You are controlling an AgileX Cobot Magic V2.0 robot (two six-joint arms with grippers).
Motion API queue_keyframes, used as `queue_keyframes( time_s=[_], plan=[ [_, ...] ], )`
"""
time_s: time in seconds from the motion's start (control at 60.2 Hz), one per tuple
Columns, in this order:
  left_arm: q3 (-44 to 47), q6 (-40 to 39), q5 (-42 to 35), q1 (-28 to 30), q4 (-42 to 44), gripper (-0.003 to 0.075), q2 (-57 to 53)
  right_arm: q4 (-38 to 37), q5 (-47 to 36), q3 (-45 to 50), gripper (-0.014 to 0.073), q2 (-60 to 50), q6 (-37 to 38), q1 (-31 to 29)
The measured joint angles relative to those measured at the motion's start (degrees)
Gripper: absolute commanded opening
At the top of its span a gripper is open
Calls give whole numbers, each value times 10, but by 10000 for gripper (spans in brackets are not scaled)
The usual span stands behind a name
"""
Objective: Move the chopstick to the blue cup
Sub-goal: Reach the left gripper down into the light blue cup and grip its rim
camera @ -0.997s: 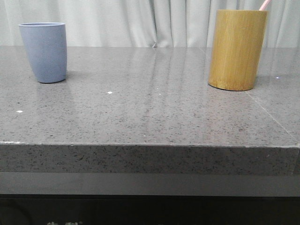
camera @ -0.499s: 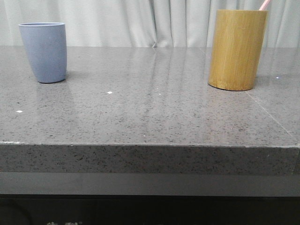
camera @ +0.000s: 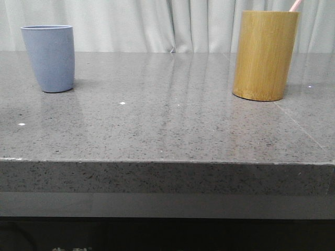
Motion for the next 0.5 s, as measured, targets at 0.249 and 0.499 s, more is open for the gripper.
queue_keyframes(
  time_s=[0.249, 0.499],
  plan=[
    [-149, 1, 99, -15, 1, 554, 152, 0, 0, 0, 517, 0, 0, 0],
    [-289, 2, 192, -43, 0, 554, 296, 0, 1, 0, 517, 0, 0, 0]
  ],
)
